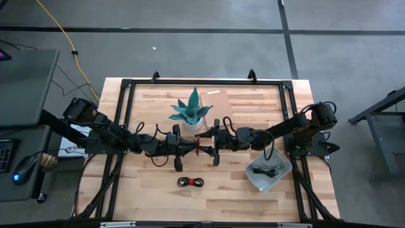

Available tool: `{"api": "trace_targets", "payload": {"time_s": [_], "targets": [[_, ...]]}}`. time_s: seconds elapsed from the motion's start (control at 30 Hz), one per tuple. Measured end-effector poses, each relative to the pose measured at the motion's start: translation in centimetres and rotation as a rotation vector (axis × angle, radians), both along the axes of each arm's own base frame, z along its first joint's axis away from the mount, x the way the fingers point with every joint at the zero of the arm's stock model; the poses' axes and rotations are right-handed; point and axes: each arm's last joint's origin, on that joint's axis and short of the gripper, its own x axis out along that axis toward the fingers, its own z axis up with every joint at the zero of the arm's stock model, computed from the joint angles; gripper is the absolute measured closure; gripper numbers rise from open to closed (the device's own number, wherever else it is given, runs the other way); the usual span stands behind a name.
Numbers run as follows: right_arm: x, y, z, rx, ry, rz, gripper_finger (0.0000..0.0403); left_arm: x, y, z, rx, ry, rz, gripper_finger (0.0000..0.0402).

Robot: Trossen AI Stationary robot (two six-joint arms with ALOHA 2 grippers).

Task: Pick and place USB-C Cables
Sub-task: Put the pink charger cable into the white bin

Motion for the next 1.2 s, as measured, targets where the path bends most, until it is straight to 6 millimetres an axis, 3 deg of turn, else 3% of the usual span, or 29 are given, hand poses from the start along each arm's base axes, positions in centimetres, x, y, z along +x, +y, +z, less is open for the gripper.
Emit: {"api": "trace_targets", "payload": {"time_s": [0.3,0.7,0.87,1.2], "targets": [[0.01,-0.01,-0.07,-0.002,0.007,0.000,0.0221,0.00,0.00,0.00,0.000,0.000,-0.001,0.0401],[0.01,0.00,-0.23,-0.013,0.025,0.002,0.0391,0.00,0.01,-0.03,0.001,0.003,0.000,0.0401],[0.01,0.00,-0.29,-0.012,0.031,0.003,0.0379,0.00,0.01,-0.04,0.001,0.004,0.000,0.0399],[0.02,0.00,-0.34,-0.015,0.038,0.003,0.0392,0.01,-0.01,-0.04,0.018,0.008,-0.005,0.0368]]}}
